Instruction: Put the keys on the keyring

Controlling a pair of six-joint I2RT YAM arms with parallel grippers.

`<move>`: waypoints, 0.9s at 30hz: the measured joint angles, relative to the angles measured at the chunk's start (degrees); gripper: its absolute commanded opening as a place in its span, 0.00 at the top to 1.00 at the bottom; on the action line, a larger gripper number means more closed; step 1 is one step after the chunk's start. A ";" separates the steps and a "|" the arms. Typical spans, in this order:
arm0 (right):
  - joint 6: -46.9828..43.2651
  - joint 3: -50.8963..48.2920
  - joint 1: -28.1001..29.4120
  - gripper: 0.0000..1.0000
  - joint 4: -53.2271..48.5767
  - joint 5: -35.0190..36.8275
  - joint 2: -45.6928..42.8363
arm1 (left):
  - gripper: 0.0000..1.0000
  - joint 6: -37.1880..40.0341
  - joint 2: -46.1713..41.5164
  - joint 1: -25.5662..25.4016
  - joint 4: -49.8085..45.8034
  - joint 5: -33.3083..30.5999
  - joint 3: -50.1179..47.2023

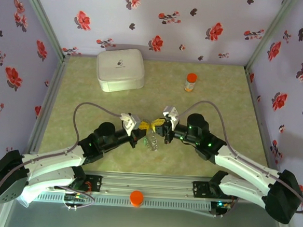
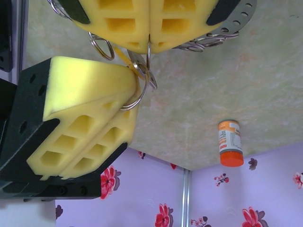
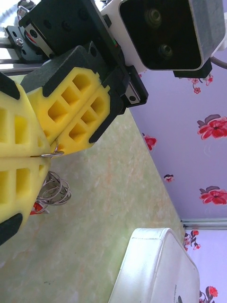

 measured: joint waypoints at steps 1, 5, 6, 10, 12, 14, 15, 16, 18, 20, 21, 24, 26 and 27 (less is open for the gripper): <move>0.00 0.13 0.00 1.00 -0.11 0.00 0.09 | 1.00 0.02 0.00 0.00 0.00 0.00 0.00; -0.04 1.42 0.02 1.00 -1.60 0.66 0.35 | 1.00 0.50 0.00 -0.31 -0.02 -0.04 0.00; -0.04 1.73 0.02 1.00 -2.03 1.01 0.35 | 1.00 0.81 0.04 -0.48 -0.02 -0.04 0.00; -0.07 3.13 0.15 1.00 -3.98 3.13 0.44 | 1.00 2.86 0.09 -1.60 -0.07 -0.28 0.00; -0.04 3.34 0.11 1.00 -4.79 4.02 0.44 | 1.00 3.76 0.09 -2.19 0.04 -0.70 0.00; -0.04 3.34 0.11 1.00 -5.68 4.13 0.46 | 1.00 4.13 0.09 -2.47 0.07 -1.42 0.00; -0.04 3.34 0.13 1.00 -6.05 4.15 0.44 | 1.00 4.15 0.09 -2.49 -0.04 -1.88 0.00; -0.07 3.34 0.11 1.00 -6.23 4.15 0.42 | 1.00 4.13 0.09 -2.51 -0.20 -2.27 0.02; -0.79 3.34 0.11 1.00 -7.06 4.48 -0.24 | 1.00 3.91 0.09 -2.51 -1.18 -3.02 0.22; -2.86 3.32 0.11 1.00 -8.76 4.83 -1.77 | 1.00 3.45 0.09 -2.51 -2.05 -3.67 0.37; -4.63 3.32 0.11 1.00 -9.73 4.94 -2.75 | 1.00 3.02 0.09 -2.49 -2.69 -3.74 0.57; -11.87 3.48 0.11 1.00 -13.42 5.07 -4.66 | 1.00 1.81 0.09 -2.49 -5.60 -3.85 1.53; -16.55 3.69 0.13 1.00 -15.76 5.29 -4.79 | 1.00 0.85 0.09 -2.49 -7.96 -3.54 2.67; -19.28 3.74 0.13 1.00 -16.98 5.33 -4.79 | 1.00 0.28 0.11 -2.49 -9.20 -3.23 3.37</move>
